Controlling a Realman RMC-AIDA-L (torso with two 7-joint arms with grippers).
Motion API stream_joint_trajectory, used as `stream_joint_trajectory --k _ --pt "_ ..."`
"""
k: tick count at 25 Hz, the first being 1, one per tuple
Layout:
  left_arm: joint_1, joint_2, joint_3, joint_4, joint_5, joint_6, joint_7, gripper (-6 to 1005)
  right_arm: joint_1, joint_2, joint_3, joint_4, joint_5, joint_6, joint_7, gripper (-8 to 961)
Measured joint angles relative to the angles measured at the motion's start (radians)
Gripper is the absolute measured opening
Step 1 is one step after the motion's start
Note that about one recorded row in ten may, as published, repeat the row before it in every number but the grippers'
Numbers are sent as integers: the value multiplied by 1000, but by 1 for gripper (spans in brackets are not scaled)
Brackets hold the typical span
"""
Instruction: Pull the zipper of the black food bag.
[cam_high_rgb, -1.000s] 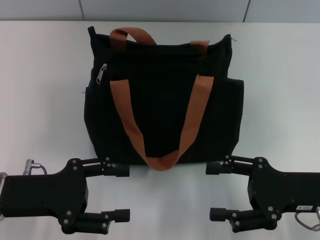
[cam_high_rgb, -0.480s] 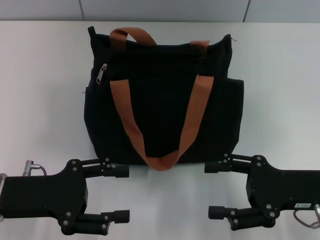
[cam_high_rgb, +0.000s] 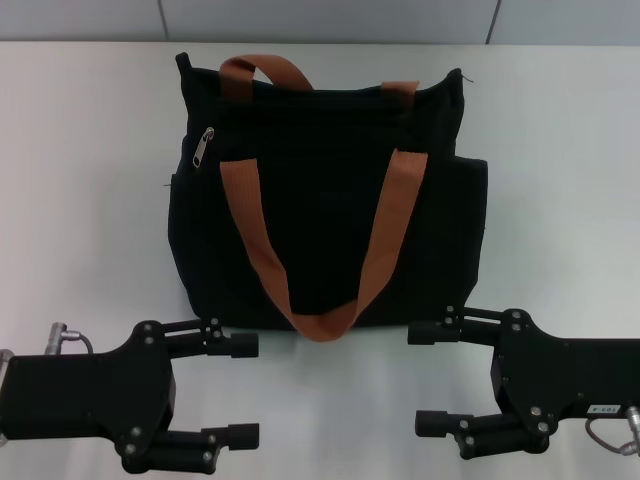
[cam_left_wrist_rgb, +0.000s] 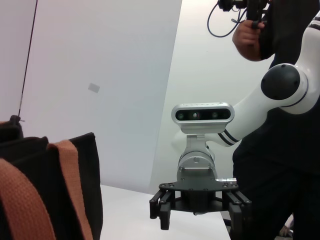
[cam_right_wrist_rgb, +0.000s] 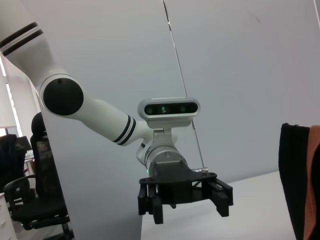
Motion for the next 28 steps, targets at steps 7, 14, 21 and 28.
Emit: stream_joint_trajectory --k 7,14,21,28 --pt "-11 -10 -74 0 -9 75 0 699 0 0 0 0 1 14 0 818" --pt "-30 -49 -447 22 -11 74 -15 691 -3 0 0 0 2 15 0 817" --pt "-60 5 -605 27 8 -149 -82 682 -11 0 0 0 0 15 -7 817" --pt "-98 29 -576 69 173 -227 -45 674 -12 0 0 0 -1 24 -11 817"
